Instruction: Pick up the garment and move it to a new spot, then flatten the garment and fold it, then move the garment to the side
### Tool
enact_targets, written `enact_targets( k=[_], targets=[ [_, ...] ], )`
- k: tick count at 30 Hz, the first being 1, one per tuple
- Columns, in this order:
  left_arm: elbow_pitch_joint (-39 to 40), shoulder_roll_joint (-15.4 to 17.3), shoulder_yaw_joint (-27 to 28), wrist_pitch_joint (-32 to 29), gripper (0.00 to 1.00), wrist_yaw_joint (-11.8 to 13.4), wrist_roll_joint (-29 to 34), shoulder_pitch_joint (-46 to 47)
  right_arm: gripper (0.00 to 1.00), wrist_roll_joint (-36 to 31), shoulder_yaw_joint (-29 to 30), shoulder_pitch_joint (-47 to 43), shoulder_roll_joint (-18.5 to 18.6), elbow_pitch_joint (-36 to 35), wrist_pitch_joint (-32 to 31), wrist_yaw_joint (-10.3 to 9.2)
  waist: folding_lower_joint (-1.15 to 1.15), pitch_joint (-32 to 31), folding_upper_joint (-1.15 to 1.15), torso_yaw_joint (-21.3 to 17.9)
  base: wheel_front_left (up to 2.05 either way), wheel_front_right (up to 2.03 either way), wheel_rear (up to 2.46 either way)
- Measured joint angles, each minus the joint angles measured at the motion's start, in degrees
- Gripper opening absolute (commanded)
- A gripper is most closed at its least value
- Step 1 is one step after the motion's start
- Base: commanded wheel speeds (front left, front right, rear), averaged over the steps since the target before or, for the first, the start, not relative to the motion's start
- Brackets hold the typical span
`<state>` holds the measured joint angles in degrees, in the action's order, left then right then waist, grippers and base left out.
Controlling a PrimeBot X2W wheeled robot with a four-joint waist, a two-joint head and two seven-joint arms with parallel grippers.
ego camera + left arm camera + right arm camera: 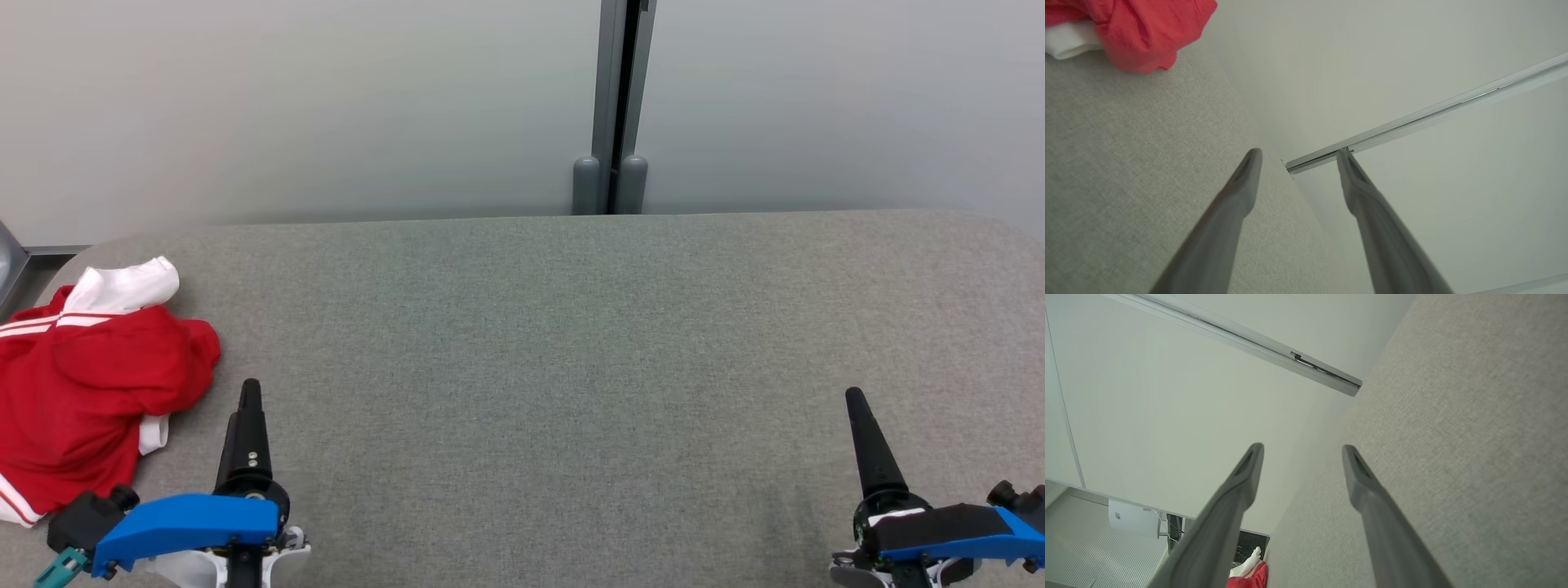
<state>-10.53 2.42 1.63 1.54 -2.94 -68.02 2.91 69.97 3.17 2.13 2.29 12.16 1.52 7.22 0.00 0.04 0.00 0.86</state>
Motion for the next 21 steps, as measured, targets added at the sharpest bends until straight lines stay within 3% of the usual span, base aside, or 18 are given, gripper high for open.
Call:
enact_targets(
  k=[21],
  targets=[
    [-0.3,0.1,-4.9,4.0,1.0,3.1,21.8,0.0,1.0,-18.7,-1.3,-0.3,0.1,-0.5,4.0,0.0,0.0,-0.4,0.0,0.8,0.0,0.0,0.0]
  ],
)
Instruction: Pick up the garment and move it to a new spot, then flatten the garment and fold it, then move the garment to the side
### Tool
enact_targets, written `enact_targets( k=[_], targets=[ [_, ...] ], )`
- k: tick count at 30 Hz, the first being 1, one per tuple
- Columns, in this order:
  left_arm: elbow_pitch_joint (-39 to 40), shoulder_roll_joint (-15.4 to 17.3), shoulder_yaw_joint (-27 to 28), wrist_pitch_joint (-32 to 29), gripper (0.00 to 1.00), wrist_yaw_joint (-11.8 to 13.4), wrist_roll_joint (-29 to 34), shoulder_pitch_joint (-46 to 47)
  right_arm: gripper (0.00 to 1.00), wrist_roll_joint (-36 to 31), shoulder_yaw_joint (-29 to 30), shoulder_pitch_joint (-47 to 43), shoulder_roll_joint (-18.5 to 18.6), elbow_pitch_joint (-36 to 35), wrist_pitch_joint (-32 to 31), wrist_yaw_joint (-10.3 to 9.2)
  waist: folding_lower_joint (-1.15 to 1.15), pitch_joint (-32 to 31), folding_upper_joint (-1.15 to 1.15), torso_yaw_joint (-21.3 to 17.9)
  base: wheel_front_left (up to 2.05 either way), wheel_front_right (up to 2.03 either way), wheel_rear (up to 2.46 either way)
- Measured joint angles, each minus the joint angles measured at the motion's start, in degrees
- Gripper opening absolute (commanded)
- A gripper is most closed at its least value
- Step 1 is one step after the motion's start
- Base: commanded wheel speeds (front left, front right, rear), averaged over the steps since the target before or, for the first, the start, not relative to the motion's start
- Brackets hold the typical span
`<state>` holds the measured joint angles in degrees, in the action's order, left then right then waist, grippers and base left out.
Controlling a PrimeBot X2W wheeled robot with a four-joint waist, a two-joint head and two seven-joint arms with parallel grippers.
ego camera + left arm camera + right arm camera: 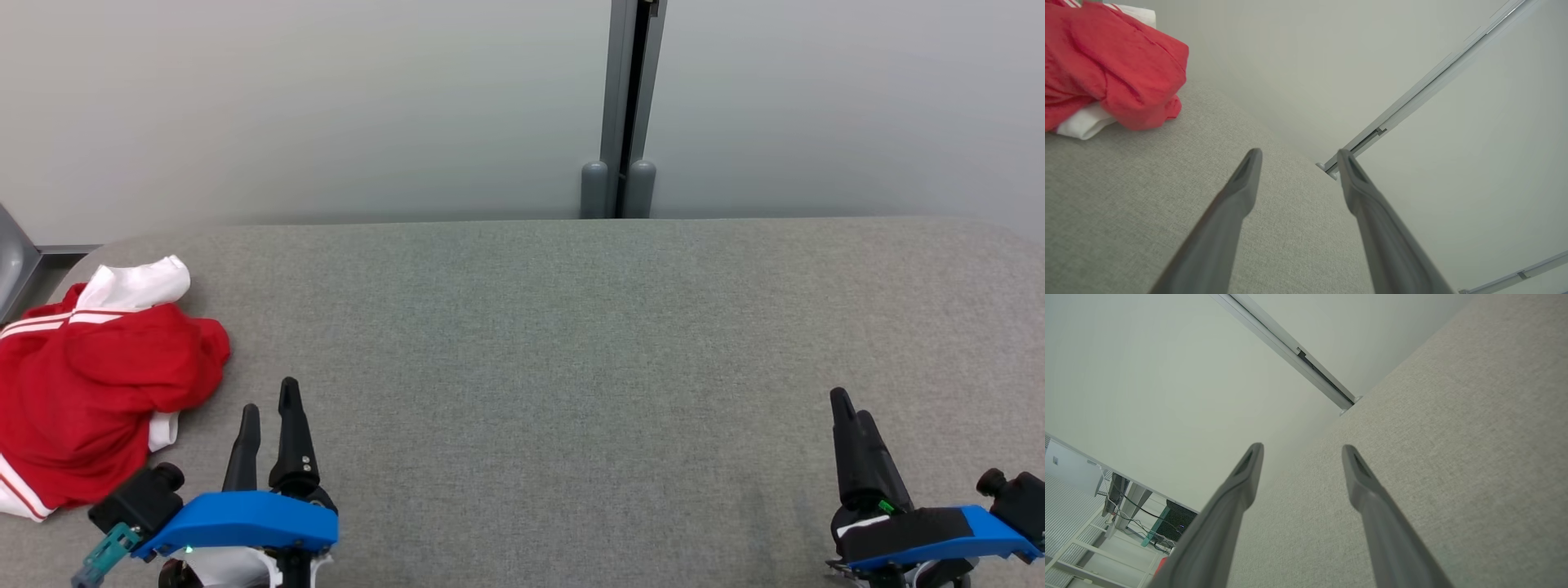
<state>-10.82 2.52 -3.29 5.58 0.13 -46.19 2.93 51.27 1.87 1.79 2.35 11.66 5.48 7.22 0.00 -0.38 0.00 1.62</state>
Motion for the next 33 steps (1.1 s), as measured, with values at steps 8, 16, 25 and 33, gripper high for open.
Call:
enact_targets(
  k=[8,16,25,33],
  targets=[
    [-0.9,0.0,-1.3,1.2,1.0,1.4,7.3,0.1,1.0,-6.1,-0.4,-0.2,0.0,0.0,1.4,0.01,0.0,-0.2,0.0,0.2,0.0,0.0,0.0],
    [-1.7,0.1,-1.9,2.5,1.0,2.2,13.4,0.5,1.0,-11.6,-0.8,-0.6,0.1,0.3,2.6,0.1,0.0,-0.3,0.0,0.4,0.0,0.0,0.0],
    [-2.3,0.1,-3.0,3.8,1.0,3.0,19.8,0.5,1.0,-17.4,-1.1,-0.8,0.1,0.7,3.8,0.11,0.0,-0.5,0.0,0.7,0.0,0.0,0.0],
    [-3.1,0.5,-3.9,4.9,1.0,3.9,25.0,0.5,1.0,-22.4,-1.2,-0.9,0.1,0.7,5.0,0.16,0.0,-0.7,0.0,0.9,0.0,0.0,0.0]
  ],
)
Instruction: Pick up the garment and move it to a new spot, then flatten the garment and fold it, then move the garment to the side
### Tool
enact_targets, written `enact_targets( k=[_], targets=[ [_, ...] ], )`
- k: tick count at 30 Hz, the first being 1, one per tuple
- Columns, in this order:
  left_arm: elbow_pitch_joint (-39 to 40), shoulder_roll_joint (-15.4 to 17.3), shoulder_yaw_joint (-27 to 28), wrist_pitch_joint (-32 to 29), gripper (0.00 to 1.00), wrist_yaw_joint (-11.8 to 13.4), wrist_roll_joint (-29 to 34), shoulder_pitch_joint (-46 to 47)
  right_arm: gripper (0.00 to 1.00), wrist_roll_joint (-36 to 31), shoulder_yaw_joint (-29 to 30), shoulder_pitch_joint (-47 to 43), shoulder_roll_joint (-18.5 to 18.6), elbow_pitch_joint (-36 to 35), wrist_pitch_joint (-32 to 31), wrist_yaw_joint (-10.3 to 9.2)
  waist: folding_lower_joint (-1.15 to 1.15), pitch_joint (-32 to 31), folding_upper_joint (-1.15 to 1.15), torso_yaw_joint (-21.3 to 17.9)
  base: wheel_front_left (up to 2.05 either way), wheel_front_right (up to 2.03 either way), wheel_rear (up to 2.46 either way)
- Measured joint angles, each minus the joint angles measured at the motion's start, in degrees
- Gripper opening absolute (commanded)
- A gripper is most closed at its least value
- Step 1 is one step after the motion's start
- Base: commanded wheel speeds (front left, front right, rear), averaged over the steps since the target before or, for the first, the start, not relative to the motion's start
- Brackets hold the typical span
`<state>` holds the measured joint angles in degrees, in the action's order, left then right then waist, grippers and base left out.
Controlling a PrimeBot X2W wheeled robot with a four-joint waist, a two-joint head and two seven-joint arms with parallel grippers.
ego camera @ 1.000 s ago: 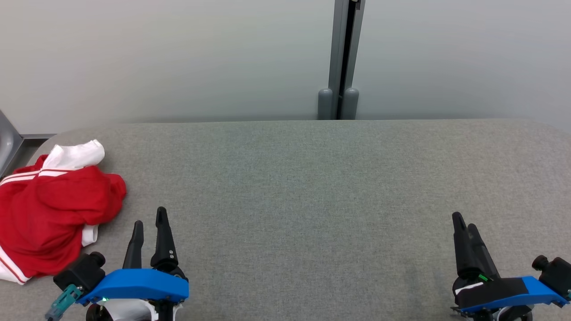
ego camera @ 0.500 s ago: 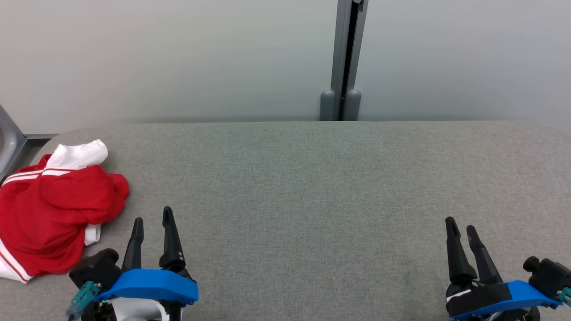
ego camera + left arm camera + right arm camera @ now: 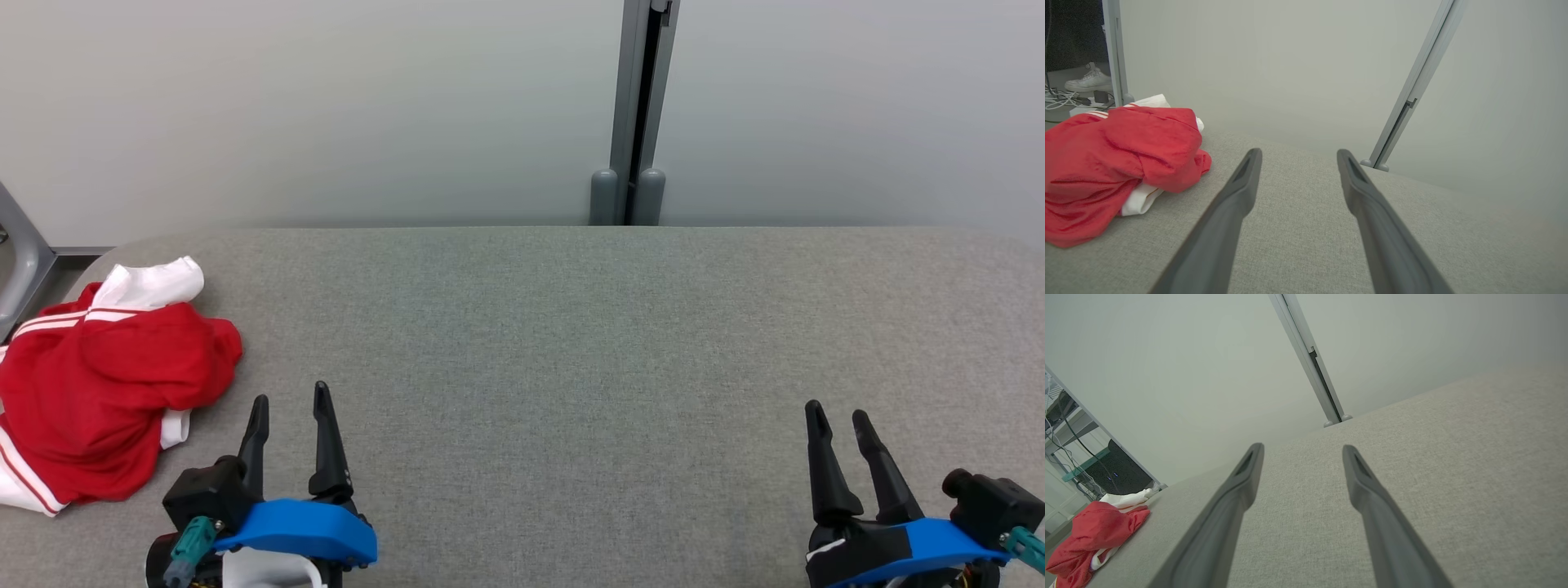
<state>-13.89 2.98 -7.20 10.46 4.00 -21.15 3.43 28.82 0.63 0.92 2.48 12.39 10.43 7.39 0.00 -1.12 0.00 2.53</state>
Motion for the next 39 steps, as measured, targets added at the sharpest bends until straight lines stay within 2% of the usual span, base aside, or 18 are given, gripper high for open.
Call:
enact_targets(
  k=[23,39],
  targets=[
    [-0.9,0.4,-2.4,2.8,1.0,2.1,11.4,0.2,1.0,-11.5,-0.2,-0.7,0.1,0.0,2.8,0.01,0.0,-0.2,0.0,0.8,0.0,0.0,0.0],
    [-1.1,0.4,-3.0,4.4,1.0,2.0,15.3,0.2,1.0,-17.7,-0.3,-1.2,0.2,0.0,4.4,0.02,0.0,-0.5,0.0,1.4,0.0,0.0,0.0]
  ],
)
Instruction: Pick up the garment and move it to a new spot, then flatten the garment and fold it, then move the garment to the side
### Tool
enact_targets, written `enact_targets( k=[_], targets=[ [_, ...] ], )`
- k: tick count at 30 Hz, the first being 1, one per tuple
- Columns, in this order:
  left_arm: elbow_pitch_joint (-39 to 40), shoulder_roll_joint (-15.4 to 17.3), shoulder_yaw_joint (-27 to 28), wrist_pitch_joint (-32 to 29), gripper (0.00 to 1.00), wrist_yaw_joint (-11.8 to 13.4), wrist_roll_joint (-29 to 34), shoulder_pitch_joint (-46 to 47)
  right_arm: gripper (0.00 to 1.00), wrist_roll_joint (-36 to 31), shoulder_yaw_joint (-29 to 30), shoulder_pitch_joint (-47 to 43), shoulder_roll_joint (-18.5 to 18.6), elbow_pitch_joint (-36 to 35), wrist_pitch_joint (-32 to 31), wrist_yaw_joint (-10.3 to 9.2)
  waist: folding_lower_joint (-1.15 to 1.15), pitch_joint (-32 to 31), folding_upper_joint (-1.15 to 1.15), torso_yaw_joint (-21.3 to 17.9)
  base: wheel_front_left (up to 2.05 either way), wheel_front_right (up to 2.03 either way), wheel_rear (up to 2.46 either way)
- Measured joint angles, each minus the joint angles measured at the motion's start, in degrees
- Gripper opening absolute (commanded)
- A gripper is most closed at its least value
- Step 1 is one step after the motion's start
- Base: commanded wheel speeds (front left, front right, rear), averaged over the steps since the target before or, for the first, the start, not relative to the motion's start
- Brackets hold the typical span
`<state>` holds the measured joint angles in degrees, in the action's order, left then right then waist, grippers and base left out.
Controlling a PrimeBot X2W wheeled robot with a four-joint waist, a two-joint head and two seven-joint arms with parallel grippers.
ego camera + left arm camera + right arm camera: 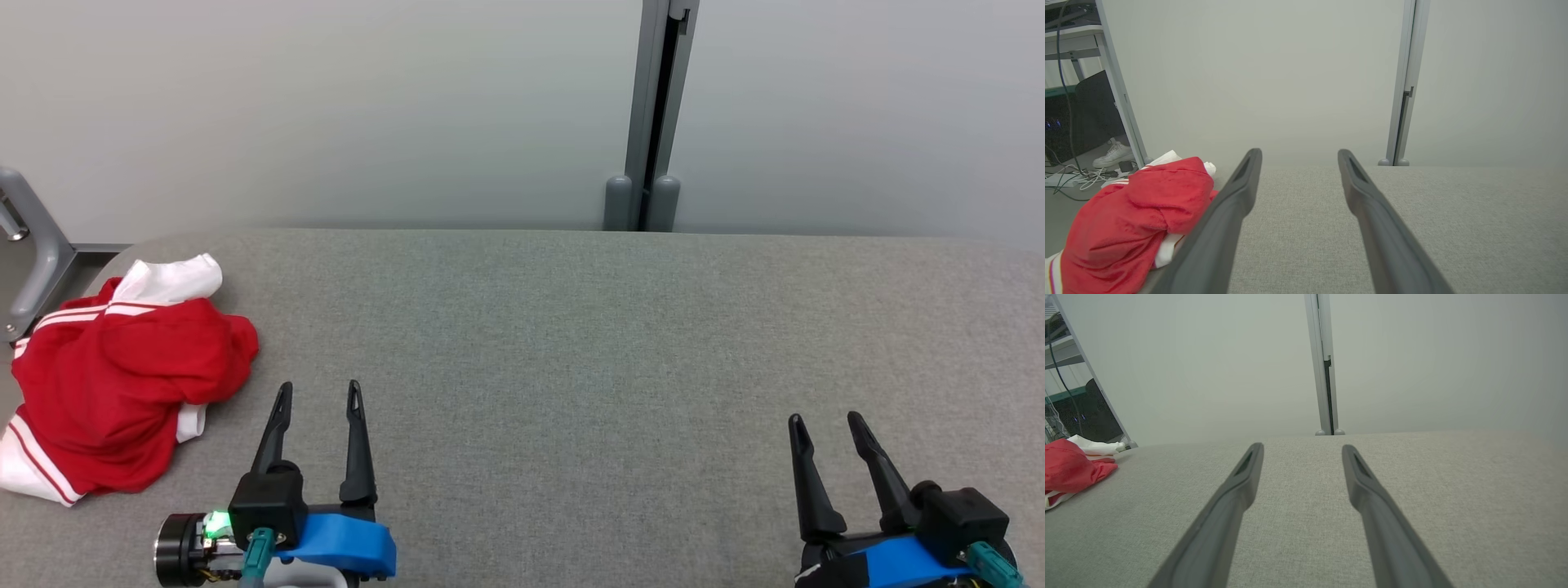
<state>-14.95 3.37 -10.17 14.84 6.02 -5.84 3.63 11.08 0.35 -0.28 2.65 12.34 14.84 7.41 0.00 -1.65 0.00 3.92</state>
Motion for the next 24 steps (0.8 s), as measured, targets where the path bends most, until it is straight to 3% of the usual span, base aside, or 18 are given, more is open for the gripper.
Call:
enact_targets(
  k=[24],
  targets=[
    [-1.4,-0.2,0.2,0.2,1.0,-0.8,-1.1,0.2,1.0,-0.4,0.5,-0.2,0.0,0.8,0.1,0.0,0.0,0.1,0.0,1.0,0.0,0.0,0.0]
  ],
)
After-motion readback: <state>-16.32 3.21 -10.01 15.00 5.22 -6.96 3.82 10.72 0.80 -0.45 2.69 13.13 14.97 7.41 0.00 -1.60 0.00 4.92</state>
